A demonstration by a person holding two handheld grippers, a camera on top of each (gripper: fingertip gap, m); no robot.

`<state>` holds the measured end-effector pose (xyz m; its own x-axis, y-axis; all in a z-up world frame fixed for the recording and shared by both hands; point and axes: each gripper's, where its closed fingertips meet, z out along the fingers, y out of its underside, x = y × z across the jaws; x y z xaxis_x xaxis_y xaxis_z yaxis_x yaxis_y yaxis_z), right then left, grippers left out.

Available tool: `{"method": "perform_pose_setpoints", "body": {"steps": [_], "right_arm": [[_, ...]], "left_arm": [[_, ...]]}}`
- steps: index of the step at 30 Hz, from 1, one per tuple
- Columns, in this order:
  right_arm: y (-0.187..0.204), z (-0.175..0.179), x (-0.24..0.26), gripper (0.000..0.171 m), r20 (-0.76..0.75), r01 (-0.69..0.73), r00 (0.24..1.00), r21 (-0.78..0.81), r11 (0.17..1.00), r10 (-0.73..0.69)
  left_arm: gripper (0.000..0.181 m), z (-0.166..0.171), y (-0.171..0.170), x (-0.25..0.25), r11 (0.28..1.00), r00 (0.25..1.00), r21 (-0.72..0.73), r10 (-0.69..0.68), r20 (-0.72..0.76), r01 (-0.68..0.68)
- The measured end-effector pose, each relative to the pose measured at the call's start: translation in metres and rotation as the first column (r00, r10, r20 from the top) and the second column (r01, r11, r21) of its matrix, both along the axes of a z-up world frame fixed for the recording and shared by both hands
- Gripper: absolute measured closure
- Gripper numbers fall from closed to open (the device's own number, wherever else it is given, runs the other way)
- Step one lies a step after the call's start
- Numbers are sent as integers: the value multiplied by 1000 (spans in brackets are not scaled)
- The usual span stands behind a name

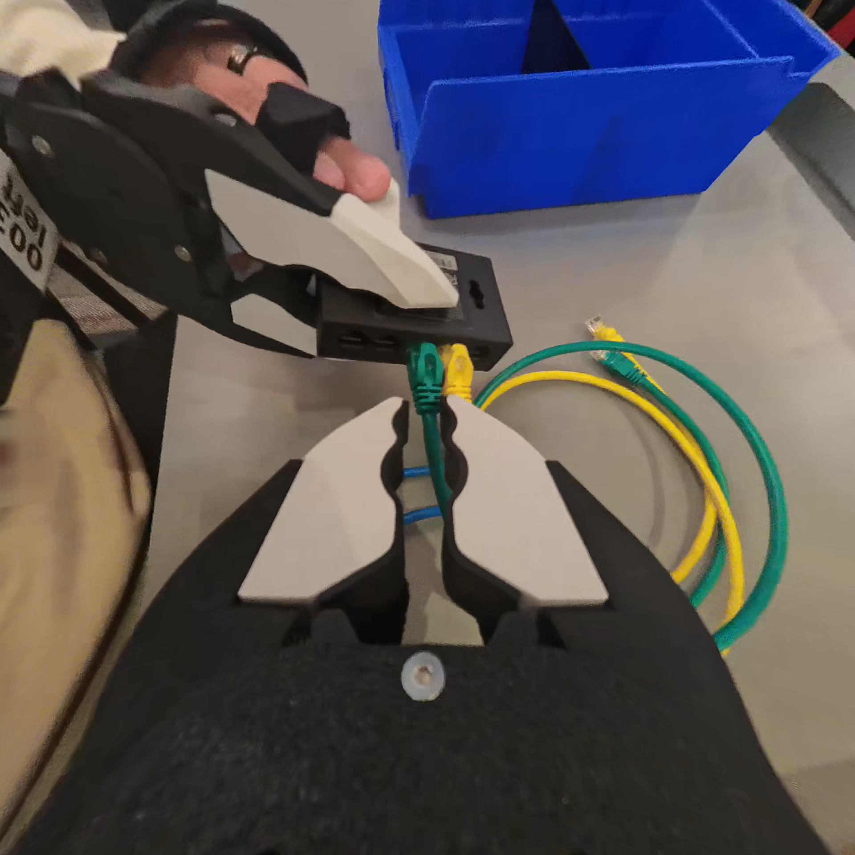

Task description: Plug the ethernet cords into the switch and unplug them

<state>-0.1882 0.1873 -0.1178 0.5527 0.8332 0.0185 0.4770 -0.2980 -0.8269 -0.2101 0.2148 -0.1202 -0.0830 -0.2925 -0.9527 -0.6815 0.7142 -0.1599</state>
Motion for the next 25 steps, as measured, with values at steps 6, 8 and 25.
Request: {"method": "perform_pose_setpoints", "body": {"steps": [6,8,25], "right_arm": [[4,-1,1,160,-9,20,1000,22,1000,-19],[4,-1,3,159,47,20,999,66,998,-23],[-4,-7,6,166,-112,-56,993,-98,994,45]], "left_arm": [[152,-1,2,0,1000,1000,0,24,1,-24],[152,0,2,0,1000,1000,-4,28,6,-28],[152,-4,7,-1,998,999,-61,31,-26,-33]]}}
